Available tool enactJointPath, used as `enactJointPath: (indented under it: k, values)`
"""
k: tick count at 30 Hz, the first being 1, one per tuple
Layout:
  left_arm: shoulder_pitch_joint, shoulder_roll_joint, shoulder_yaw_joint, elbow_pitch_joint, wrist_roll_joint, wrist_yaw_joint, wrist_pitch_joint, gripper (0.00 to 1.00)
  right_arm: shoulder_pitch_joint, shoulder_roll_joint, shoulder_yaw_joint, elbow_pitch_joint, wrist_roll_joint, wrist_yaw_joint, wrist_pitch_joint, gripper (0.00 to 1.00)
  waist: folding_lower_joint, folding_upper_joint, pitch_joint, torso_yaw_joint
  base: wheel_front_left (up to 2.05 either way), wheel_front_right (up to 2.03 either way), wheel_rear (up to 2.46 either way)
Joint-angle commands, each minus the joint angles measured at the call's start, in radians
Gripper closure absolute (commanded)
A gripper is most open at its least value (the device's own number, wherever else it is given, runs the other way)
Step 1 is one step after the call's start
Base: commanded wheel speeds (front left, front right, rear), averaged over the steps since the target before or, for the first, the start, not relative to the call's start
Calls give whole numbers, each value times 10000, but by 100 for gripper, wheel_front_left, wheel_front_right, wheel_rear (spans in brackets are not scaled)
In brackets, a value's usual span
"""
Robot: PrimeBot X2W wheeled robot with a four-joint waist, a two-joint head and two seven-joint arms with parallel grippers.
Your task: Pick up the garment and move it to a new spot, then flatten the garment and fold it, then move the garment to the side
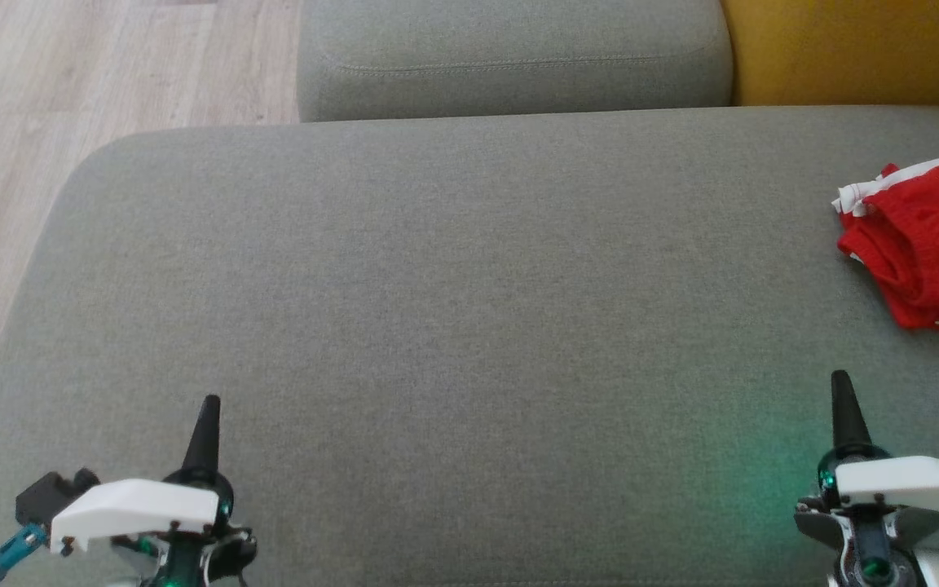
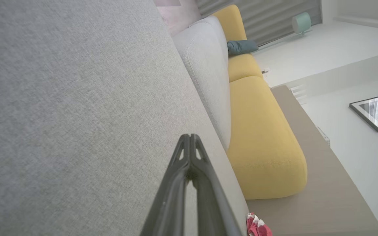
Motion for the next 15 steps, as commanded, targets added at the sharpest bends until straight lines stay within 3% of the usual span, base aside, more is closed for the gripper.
enactJointPath:
  k: [1, 15]
  values:
    - [-640, 102, 384, -363, -283, -142, 89, 100, -596, -44, 66, -421, 327, 47, 106, 100, 0, 0, 2, -5, 0, 0, 0]
    - [-762, 98, 748, -430, -1637, -324, 468, 100, -645, -49, -80, -617, 1782, 54, 450, 100, 0, 0, 15, -51, 0, 0, 0]
